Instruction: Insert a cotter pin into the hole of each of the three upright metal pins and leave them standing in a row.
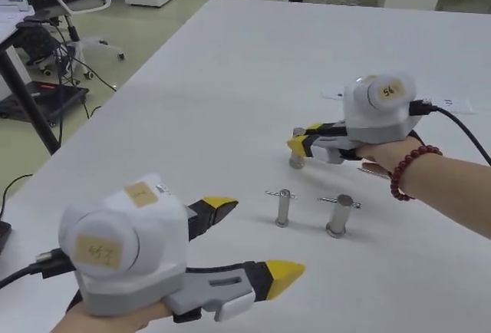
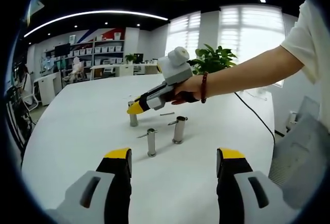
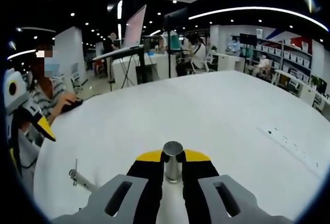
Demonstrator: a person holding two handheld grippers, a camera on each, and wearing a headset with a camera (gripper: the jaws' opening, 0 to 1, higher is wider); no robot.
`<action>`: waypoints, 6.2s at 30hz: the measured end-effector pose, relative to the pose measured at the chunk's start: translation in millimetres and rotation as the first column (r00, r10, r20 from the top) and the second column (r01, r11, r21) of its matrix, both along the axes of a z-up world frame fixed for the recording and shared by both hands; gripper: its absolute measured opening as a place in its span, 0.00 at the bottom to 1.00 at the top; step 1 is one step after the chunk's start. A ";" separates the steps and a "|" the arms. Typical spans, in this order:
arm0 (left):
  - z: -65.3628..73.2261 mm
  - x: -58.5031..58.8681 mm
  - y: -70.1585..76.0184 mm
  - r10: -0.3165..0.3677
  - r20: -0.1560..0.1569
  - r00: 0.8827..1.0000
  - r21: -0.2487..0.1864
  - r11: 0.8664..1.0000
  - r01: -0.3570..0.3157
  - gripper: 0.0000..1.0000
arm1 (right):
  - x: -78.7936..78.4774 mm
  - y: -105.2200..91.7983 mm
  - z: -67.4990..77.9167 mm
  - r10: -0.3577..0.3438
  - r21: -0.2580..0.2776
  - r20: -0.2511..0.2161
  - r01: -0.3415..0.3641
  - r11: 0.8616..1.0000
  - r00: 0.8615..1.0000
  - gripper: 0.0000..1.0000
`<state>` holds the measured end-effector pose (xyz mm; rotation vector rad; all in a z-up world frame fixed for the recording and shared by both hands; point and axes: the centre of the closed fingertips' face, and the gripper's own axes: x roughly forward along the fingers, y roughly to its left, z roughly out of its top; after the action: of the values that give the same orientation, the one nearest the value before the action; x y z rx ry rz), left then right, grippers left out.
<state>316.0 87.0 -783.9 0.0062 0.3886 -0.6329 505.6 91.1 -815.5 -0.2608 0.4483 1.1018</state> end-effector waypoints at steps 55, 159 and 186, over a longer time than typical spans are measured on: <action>17.9 -10.6 -12.6 -0.028 0.044 0.999 0.021 0.999 0.027 0.67 | -117.6 -115.1 2.3 0.025 -0.077 0.033 -0.022 0.997 0.999 0.13; 12.2 -13.9 -7.7 0.004 0.027 1.000 0.033 0.999 -0.005 0.97 | -34.0 -142.8 -8.6 -0.198 -0.159 -0.120 0.178 0.971 0.973 0.28; 8.5 -12.8 -4.2 0.017 0.012 1.000 0.026 1.000 -0.017 0.94 | 2.6 -141.2 -44.9 -0.176 -0.267 -0.145 0.133 0.954 0.974 0.15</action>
<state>303.2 82.8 -775.4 0.0312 0.3856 -0.6110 508.2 -50.1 -860.4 -0.3551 0.7520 0.9143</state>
